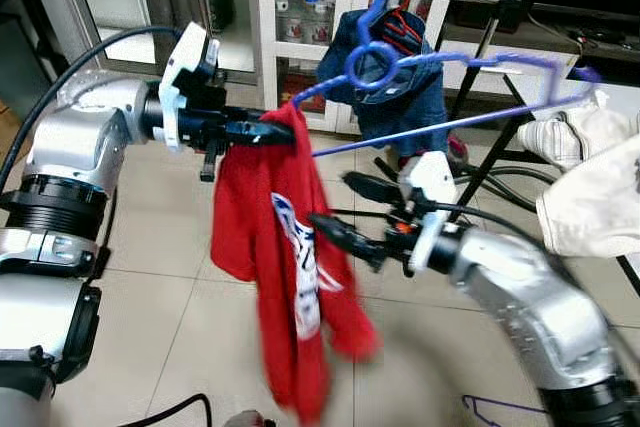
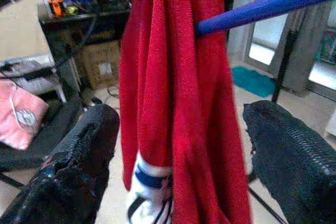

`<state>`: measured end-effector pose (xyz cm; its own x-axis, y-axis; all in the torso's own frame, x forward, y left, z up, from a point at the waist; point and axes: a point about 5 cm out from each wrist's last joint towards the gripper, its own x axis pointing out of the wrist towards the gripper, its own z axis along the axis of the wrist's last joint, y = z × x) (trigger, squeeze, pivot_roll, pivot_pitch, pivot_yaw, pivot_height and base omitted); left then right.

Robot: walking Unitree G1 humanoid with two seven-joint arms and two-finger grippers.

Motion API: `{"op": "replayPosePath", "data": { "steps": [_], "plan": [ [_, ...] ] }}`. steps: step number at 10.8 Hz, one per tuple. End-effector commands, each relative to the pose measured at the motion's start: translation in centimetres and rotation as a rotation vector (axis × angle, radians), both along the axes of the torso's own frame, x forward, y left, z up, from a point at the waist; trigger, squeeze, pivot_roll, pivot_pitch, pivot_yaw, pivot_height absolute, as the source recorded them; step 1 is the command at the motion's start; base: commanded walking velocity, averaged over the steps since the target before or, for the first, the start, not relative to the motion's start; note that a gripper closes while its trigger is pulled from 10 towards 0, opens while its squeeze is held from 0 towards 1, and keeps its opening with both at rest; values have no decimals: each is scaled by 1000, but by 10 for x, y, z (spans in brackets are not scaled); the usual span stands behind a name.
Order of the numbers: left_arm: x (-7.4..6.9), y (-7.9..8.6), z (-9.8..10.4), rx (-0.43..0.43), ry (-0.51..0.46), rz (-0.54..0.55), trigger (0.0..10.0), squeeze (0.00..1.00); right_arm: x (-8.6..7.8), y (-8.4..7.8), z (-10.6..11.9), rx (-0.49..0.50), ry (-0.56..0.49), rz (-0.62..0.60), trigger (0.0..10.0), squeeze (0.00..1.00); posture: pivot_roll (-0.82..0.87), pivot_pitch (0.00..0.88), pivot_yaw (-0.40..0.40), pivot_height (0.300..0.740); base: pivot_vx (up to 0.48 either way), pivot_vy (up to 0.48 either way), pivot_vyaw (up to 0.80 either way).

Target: Hang hanger

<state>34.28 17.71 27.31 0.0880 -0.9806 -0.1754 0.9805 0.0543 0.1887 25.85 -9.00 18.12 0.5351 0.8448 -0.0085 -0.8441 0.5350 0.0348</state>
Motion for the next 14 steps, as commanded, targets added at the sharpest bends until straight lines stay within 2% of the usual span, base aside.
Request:
{"op": "replayPosePath", "data": {
  "steps": [1,2,5,6,7,8,9,10,12,14],
  "plan": [
    [-1,-3,14,-21,-53,-14,0,0,1,2,4,17,-18,4,10000,0,-26,0,-5,740,0,0,0],
    [1,-4,17,-40,-68,-2,0,0,-2,10,9,62,-23,40,10000,0,-25,0,-4,740,0,0,0],
    [-5,-11,25,-77,-66,-48,0,0,1,24,1,39,-12,83,10000,0,-18,0,-7,740,0,0,0],
    [-4,-11,28,-83,-76,-46,0,0,-1,27,0,33,1,131,10000,0,-17,1,-8,740,0,0,0],
    [-4,-10,32,-95,-84,-39,0,0,-5,29,-4,2,13,188,8824,0,-14,5,-11,740,0,0,0],
    [-4,-10,38,-111,-94,-33,0,0,-12,31,-15,-49,38,256,4863,0,-9,9,-15,740,0,0,0],
    [-4,-8,41,-116,-101,-27,0,0,-15,32,-21,-70,59,303,1882,0,-9,9,-15,740,0,0,0],
    [-5,-7,46,-131,-106,-22,0,0,-14,32,-29,-99,79,297,0,0,-5,14,-20,740,0,0,0],
    [-8,-8,49,-136,-110,-32,0,0,-4,28,-35,-119,95,230,0,0,-1,16,-23,740,0,0,0],
    [-9,-6,50,-133,-112,-32,0,0,-4,25,-35,-114,99,238,0,0,-1,18,-23,740,0,0,0]
  ]
}}
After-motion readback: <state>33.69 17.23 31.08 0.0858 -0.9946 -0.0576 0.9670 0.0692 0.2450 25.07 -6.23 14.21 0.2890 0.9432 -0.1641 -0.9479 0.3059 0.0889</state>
